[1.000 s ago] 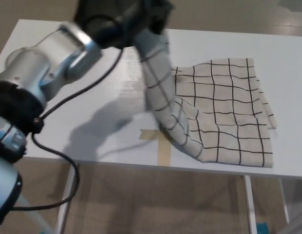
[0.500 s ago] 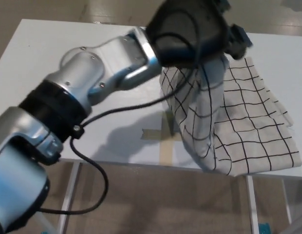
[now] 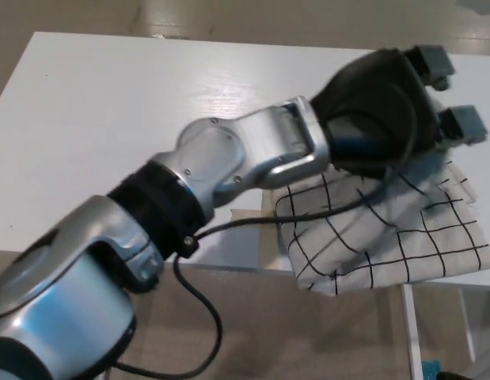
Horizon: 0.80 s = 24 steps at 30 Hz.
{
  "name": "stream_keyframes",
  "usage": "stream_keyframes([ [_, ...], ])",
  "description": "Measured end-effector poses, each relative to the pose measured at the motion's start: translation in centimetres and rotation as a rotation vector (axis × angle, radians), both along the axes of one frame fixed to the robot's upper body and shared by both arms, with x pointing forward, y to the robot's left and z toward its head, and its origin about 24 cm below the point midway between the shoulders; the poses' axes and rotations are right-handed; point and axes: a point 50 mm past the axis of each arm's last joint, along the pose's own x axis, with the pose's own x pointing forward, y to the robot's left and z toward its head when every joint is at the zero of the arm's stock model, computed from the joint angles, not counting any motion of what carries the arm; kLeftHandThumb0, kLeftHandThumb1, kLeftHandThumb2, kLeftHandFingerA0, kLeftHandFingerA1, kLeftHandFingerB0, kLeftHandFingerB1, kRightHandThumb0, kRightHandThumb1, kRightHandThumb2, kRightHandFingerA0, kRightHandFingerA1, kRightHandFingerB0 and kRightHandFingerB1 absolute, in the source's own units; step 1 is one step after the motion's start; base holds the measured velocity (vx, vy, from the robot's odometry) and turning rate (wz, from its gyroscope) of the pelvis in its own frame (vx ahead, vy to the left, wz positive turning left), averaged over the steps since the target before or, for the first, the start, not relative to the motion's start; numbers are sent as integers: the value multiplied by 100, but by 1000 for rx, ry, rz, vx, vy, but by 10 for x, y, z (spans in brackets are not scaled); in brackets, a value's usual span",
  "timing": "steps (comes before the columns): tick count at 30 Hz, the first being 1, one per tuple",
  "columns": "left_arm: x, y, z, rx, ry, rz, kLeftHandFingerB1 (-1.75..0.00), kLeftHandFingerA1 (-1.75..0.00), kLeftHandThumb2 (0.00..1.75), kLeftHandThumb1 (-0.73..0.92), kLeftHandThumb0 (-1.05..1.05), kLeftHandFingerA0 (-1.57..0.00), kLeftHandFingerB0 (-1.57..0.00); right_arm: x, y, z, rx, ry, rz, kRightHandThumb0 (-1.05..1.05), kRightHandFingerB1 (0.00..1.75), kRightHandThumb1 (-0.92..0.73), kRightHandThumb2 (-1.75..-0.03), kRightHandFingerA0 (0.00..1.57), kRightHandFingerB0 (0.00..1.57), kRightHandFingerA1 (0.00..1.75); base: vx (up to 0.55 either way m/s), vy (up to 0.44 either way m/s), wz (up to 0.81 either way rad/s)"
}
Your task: Use the left hand to fold a white towel with checkered patterns in half.
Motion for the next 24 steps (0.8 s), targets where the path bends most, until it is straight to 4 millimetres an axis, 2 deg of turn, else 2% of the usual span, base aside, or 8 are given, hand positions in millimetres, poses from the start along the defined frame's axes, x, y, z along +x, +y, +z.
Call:
stream_keyframes([
  [6, -4, -21, -15, 72, 78, 36, -26, -9, 91, 45, -79, -5, -5, 5, 1, 2, -1, -14, 8, -31, 55, -68, -61, 58, 75, 66, 0, 0, 0],
  [11, -10, -40, -27, 128, 158, 66, -25, -12, 78, 44, -96, -4, -7, 7, 2, 2, -4, -19, 20, -31, 55, -68, -61, 58, 75, 66, 0, 0, 0],
  [13, -11, -45, -30, 144, 180, 76, -26, -8, 92, 46, -81, -6, -6, 7, 2, 2, -4, -20, 22, -31, 55, -68, -60, 59, 75, 67, 0, 0, 0],
  [17, -11, -49, -33, 185, 223, 113, -29, -9, 91, 46, -80, -6, -6, 7, 3, 1, -2, -20, 27, -30, 55, -69, -61, 59, 75, 68, 0, 0, 0],
  [18, -10, -48, -33, 191, 233, 128, -29, -24, 61, 58, -93, 0, -8, 7, 3, 1, -1, -19, 29, -29, 55, -69, -61, 60, 75, 68, 0, 0, 0],
  [19, -10, -48, -33, 191, 233, 128, -29, -24, 61, 58, -93, 0, -8, 7, 3, 1, -1, -19, 29, -29, 55, -69, -61, 60, 75, 68, 0, 0, 0],
  [20, -10, -48, -32, 191, 236, 131, -31, -9, 89, 45, -77, -4, -5, 7, 3, 0, 0, -19, 29, -29, 55, -69, -61, 60, 75, 68, 0, 0, 0],
  [24, -8, -40, -11, 125, 251, 147, -35, -10, 90, 46, -78, -5, -6, 5, 4, -1, 3, -15, 32, -29, 56, -69, -61, 62, 76, 71, 0, 0, 0],
])
